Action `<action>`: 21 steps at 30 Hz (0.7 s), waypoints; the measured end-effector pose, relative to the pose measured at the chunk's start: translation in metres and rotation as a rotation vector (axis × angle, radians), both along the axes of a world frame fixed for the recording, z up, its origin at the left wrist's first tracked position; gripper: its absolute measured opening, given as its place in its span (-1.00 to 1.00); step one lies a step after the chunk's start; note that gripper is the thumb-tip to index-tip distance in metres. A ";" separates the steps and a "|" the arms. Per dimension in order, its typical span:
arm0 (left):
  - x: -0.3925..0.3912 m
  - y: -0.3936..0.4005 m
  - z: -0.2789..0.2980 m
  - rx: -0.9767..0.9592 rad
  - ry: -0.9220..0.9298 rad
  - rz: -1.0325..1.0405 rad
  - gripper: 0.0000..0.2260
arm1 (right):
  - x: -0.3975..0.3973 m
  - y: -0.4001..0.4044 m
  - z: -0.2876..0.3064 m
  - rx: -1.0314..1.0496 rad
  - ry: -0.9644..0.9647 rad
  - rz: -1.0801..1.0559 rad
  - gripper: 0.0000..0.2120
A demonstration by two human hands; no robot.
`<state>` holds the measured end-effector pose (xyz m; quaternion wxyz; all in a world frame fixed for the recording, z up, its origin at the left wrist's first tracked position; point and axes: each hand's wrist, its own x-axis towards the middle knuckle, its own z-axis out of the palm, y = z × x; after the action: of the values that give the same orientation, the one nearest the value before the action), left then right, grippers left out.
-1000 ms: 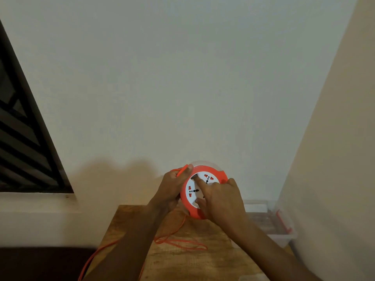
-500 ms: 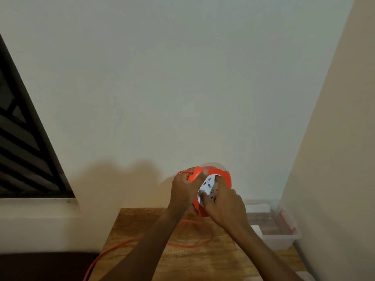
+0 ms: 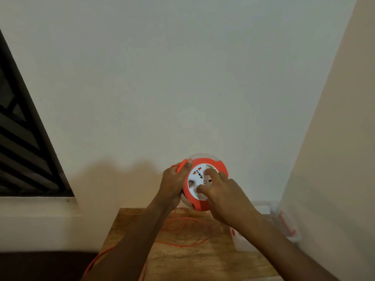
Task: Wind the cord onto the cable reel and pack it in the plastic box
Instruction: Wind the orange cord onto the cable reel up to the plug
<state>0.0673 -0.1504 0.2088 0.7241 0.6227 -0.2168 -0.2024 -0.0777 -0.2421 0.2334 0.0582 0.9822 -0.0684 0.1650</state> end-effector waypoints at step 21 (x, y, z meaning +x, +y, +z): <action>0.015 0.012 -0.016 0.064 0.071 -0.060 -0.69 | 0.026 0.001 -0.007 -0.281 0.243 0.034 -0.35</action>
<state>0.0821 -0.1381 0.1925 0.7047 0.6310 -0.2030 -0.2531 -0.0516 -0.2413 0.2259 0.2000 0.9781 -0.0206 0.0538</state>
